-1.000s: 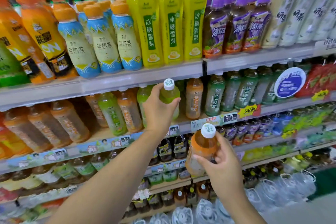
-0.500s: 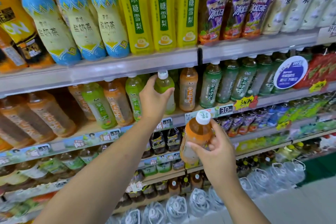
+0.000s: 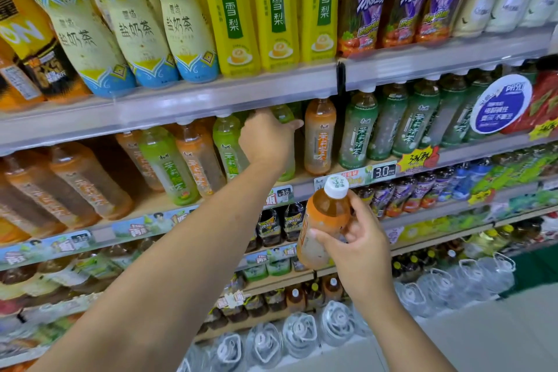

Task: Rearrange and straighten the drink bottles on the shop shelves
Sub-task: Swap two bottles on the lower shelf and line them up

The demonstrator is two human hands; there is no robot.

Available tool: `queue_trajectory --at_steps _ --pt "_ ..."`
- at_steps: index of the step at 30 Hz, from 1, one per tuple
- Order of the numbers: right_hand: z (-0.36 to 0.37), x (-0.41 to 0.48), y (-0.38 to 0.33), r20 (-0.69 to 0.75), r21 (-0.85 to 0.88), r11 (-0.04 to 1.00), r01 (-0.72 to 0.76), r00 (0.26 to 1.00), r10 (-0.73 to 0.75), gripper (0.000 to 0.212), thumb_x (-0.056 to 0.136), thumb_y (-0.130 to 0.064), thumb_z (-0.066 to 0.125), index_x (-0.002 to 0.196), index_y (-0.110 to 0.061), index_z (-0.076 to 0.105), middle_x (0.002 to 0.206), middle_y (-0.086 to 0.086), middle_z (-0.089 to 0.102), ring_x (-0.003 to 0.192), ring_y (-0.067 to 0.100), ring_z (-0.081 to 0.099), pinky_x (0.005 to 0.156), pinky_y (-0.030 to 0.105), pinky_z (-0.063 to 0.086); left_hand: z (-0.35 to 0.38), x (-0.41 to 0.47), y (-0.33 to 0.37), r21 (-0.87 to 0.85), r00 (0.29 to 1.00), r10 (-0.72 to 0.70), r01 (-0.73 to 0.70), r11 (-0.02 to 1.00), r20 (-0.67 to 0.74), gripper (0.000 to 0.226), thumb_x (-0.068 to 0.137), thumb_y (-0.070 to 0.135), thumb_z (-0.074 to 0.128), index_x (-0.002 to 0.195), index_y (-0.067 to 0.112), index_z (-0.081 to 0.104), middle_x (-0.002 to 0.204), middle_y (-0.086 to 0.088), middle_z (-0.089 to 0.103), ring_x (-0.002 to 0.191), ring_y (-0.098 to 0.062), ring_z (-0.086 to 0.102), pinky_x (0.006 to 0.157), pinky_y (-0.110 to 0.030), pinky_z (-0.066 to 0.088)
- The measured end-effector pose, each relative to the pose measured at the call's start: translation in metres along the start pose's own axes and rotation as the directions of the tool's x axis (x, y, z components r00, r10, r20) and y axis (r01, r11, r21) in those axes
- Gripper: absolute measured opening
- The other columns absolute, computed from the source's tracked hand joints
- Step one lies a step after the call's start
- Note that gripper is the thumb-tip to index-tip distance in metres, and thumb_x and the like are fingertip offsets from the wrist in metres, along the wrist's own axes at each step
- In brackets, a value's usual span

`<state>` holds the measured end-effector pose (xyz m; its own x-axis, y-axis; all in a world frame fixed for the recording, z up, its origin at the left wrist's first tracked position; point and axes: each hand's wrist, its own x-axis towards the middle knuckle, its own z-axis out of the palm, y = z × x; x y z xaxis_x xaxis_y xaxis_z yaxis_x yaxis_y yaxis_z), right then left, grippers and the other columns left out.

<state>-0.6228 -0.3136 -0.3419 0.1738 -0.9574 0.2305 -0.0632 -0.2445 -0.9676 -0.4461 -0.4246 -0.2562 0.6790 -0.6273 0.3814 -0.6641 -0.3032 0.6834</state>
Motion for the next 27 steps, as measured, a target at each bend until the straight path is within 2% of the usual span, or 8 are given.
queue_trajectory --at_steps 4,7,11,14,19,21,24,27 --pt "0.0 -0.001 -0.003 0.006 -0.001 1.0 -0.006 1.0 0.006 0.074 0.071 -0.011 0.086 0.116 -0.06 0.053 0.121 -0.006 0.069 0.108 0.005 0.068 0.092 0.026 0.054 0.0 -0.003 -0.002 -0.179 0.995 -0.023 0.04 0.983 0.099 0.056 0.07 0.048 0.08 0.096 0.009 0.051 0.075 0.001 0.061 0.086 -0.032 0.067 0.062 -0.029 0.043" --pt "0.0 -0.003 -0.005 0.023 0.014 1.0 -0.025 0.999 0.024 0.07 0.071 -0.015 0.085 0.121 -0.053 0.053 0.121 -0.004 0.07 0.108 0.008 0.068 0.093 0.032 0.055 -0.002 -0.006 -0.014 -0.294 0.989 -0.007 0.049 0.954 0.145 0.06 0.079 0.029 0.078 0.129 0.011 0.049 0.109 -0.009 0.068 0.099 -0.031 0.064 0.073 -0.025 0.041" --pt "0.001 -0.004 -0.008 0.032 0.034 0.999 -0.04 0.999 0.039 0.069 0.071 -0.014 0.086 0.118 -0.054 0.054 0.118 -0.005 0.071 0.104 0.006 0.069 0.09 0.028 0.056 -0.003 -0.008 -0.021 -0.309 0.995 0.002 0.029 0.951 0.099 0.057 0.081 0.022 0.077 0.132 0.016 0.053 0.106 -0.006 0.07 0.065 -0.006 0.047 0.069 -0.021 0.037" --pt "0.001 -0.004 -0.01 0.036 0.041 0.997 -0.06 0.998 0.059 0.068 0.071 -0.014 0.086 0.12 -0.049 0.054 0.116 -0.005 0.073 0.102 0.005 0.07 0.085 0.021 0.056 -0.002 -0.011 -0.026 -0.337 0.997 0.018 0.008 0.942 0.077 0.059 0.081 0.023 0.077 0.135 0.019 0.053 0.108 -0.003 0.069 0.06 0.004 0.043 0.07 -0.02 0.039" --pt "0.001 -0.001 -0.016 0.036 0.065 0.994 -0.083 0.996 0.081 0.069 0.071 -0.009 0.085 0.127 -0.038 0.055 0.116 -0.004 0.073 0.1 0.004 0.071 0.086 0.023 0.057 -0.003 -0.018 -0.033 -0.329 0.994 0.056 -0.023 0.944 0.093 0.067 0.083 0.025 0.075 0.143 0.021 0.044 0.116 -0.005 0.068 0.055 -0.012 0.056 0.064 -0.024 0.047" --pt "0.001 0.0 -0.019 0.043 0.071 0.994 -0.082 0.996 0.079 0.072 0.072 -0.007 0.084 0.135 -0.026 0.054 0.119 -0.001 0.072 0.103 0.007 0.071 0.09 0.031 0.057 -0.007 -0.024 -0.036 -0.332 0.99 0.082 -0.041 0.943 0.111 0.07 0.083 0.027 0.074 0.145 0.02 0.041 0.13 -0.001 0.062 0.071 -0.008 0.061 0.074 -0.021 0.046" --pt "0.002 -0.001 -0.022 0.045 0.074 0.995 -0.073 0.997 0.07 0.074 0.073 -0.007 0.084 0.137 -0.027 0.052 0.121 -0.001 0.071 0.106 0.009 0.07 0.093 0.033 0.055 -0.023 -0.043 -0.046 -0.416 0.978 0.143 -0.069 0.907 0.149 0.066 0.083 0.022 0.074 0.142 0.02 0.045 0.141 0.005 0.054 0.121 -0.008 0.053 0.1 -0.022 0.041" --pt "0.009 -0.004 -0.027 0.048 0.034 0.999 -0.034 0.998 0.032 0.074 0.072 -0.01 0.085 0.134 -0.036 0.052 0.12 -0.005 0.071 0.104 0.002 0.069 0.09 0.024 0.055 -0.054 -0.076 -0.073 -0.462 0.968 0.156 -0.049 0.885 0.196 0.05 0.084 0.023 0.073 0.13 0.028 0.056 0.122 0.018 0.06 0.109 0.002 0.059 0.089 -0.017 0.048"
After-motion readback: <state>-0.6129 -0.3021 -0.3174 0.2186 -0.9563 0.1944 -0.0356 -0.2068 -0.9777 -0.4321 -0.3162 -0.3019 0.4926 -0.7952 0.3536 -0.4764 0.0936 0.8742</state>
